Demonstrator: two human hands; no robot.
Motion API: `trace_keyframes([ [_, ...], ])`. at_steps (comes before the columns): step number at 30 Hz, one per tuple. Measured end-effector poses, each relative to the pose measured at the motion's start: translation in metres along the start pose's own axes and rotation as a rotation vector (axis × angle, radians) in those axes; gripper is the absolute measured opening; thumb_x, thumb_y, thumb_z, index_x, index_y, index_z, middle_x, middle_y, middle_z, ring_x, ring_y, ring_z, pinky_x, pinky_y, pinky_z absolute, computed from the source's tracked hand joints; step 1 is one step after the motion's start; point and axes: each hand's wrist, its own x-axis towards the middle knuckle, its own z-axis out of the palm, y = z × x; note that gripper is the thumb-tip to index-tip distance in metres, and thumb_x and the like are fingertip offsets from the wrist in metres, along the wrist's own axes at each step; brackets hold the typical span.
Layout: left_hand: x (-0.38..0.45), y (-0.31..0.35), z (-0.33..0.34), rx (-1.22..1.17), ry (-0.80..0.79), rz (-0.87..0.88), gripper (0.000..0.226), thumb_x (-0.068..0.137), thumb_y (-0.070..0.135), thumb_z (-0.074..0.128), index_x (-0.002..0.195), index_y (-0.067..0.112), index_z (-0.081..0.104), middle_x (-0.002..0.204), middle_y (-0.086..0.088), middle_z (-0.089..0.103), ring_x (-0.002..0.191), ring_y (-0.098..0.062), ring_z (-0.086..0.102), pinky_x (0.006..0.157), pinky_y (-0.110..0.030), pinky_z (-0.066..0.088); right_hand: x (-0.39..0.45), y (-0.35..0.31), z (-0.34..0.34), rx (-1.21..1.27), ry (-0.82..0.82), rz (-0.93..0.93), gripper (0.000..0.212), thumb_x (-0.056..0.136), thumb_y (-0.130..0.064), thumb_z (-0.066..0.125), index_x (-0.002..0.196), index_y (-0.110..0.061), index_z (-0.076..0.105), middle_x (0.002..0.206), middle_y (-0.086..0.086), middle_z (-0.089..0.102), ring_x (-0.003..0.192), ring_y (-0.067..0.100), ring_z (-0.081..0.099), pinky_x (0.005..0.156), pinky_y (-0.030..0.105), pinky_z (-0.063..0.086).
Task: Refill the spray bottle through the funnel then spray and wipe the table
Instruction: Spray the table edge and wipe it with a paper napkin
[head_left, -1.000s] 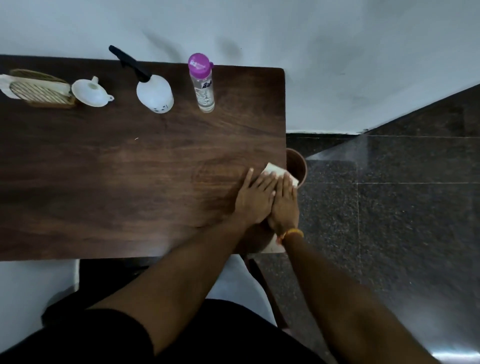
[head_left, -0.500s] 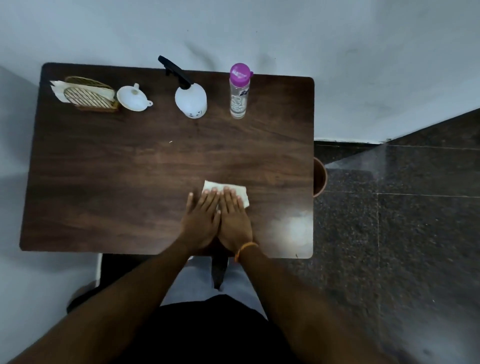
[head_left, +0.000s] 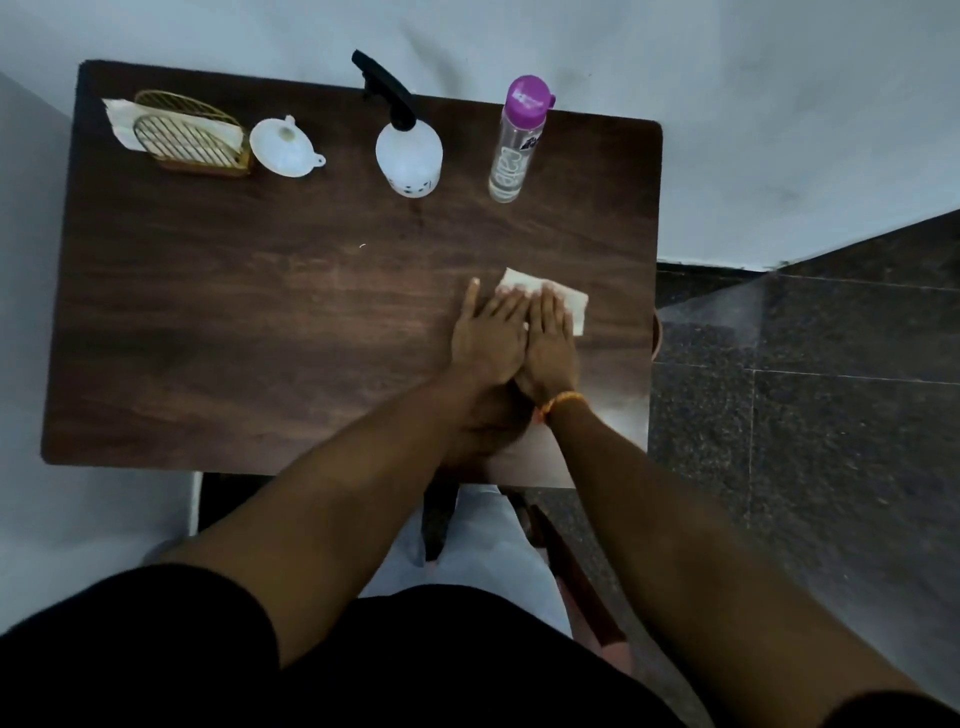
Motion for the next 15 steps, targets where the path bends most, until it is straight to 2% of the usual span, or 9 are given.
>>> trace_keyframes([
  [3, 0.0, -0.046, -0.003, -0.003, -0.015, -0.071, 0.064, 0.108, 0.04, 0.011, 0.168, 0.019, 0.018, 0.175, 0.003, 0.018, 0.163, -0.016, 0.011, 0.128, -0.062, -0.008, 0.026, -0.037, 0.003, 0.02, -0.004, -0.071, 0.064, 0.109, -0.029, 0.031, 0.164, -0.001, 0.015, 0.174, 0.017, 0.008, 0.162, 0.031, 0.001, 0.132, 0.044, 0.001],
  [7, -0.049, -0.076, 0.016, -0.047, -0.006, -0.135, 0.066, 0.107, 0.041, 0.011, 0.167, 0.017, 0.021, 0.175, 0.0, 0.02, 0.163, -0.018, 0.013, 0.129, -0.062, -0.001, -0.003, -0.076, 0.025, 0.049, -0.019, -0.185, 0.067, 0.107, -0.028, 0.04, 0.164, -0.002, 0.016, 0.173, 0.017, 0.009, 0.162, 0.032, 0.005, 0.132, 0.046, 0.007],
  [11, -0.119, -0.054, 0.049, -0.08, -0.049, -0.073, 0.068, 0.105, 0.042, 0.011, 0.166, 0.013, 0.019, 0.174, -0.004, 0.016, 0.163, -0.024, 0.011, 0.129, -0.061, -0.001, -0.085, -0.08, 0.051, 0.125, -0.047, -0.18, 0.07, 0.107, -0.032, 0.042, 0.165, -0.004, 0.014, 0.174, 0.013, 0.005, 0.162, 0.027, -0.001, 0.132, 0.043, 0.003],
  [15, -0.164, -0.017, 0.072, -0.098, -0.056, 0.059, 0.065, 0.105, 0.043, 0.028, 0.161, 0.011, 0.035, 0.169, -0.009, 0.035, 0.159, -0.029, 0.029, 0.129, -0.057, 0.008, -0.158, -0.052, 0.064, 0.117, -0.07, -0.137, 0.068, 0.108, -0.032, 0.038, 0.165, -0.005, 0.014, 0.175, 0.011, 0.006, 0.163, 0.024, -0.001, 0.132, 0.045, 0.013],
])
